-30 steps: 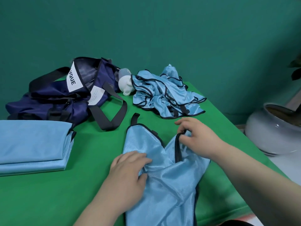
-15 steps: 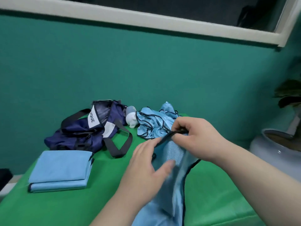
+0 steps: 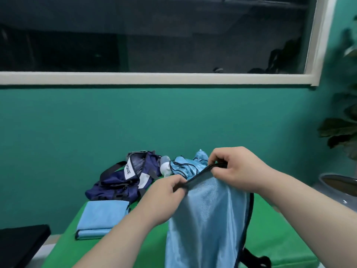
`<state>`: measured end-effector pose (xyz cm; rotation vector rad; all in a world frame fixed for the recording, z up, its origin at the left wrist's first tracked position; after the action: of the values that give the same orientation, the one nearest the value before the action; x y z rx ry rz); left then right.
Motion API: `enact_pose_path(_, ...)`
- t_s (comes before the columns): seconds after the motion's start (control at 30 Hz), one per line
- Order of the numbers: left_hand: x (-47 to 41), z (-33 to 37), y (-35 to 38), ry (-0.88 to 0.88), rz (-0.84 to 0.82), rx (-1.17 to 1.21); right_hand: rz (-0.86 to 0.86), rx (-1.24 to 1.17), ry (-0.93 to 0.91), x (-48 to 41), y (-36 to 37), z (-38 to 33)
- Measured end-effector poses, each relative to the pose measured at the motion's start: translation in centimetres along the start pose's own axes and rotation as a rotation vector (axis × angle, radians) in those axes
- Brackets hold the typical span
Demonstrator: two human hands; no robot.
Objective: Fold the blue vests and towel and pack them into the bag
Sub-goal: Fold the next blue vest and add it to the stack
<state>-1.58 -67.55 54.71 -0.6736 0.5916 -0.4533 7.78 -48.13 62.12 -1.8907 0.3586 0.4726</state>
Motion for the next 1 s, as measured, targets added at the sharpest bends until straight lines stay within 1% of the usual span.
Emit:
enact_pose_path(0.1,0.7,1.5,-2.1,0.016,0.055,-0.065,0.0,0.053,-0.017,0.5,-1.9,-0.4)
enact_pose_path(0.27,1.6,4.3,-5.8,0.025,0.083,-0.133,-0.025,0.156,-0.043,1.0,-5.0,-1.4)
enact_pose_path(0.43,3.0,7.0,-10.0,0.059,0.108,-0.343,-0.023,0.201,-0.05,1.3,-7.9,-2.9)
enact_pose_path(0.57,4.5,8.8,-12.9,0.062,0.127,-0.456,-0.005,0.254,-0.06,2.2,-9.0,-3.9)
enact_pose_path(0.77,7.0,9.5,-15.5,0.082,0.039,-0.486,-0.015,0.128,-0.037,3.3,-10.2,-4.0)
enact_pose_path(0.83,7.4,9.2,-16.2,0.081,-0.015,-0.463,-0.026,0.106,-0.042,3.4,-10.5,-4.1)
enact_pose_path(0.93,8.1,8.8,-16.9,0.047,-0.094,-0.516,-0.057,0.076,-0.037,3.7,-10.8,-4.0)
enact_pose_path(1.0,8.6,8.8,-17.2,0.033,-0.088,-0.548,-0.072,0.063,-0.035,4.0,-11.0,-3.9)
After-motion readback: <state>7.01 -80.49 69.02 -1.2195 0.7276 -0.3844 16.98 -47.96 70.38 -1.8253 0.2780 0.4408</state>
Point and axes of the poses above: each hand's wrist, its own x-axis away from the middle knuckle, its own y-axis out of the palm, z = x × y, the point moved 1 cm from there along -x, towards the middle knuckle
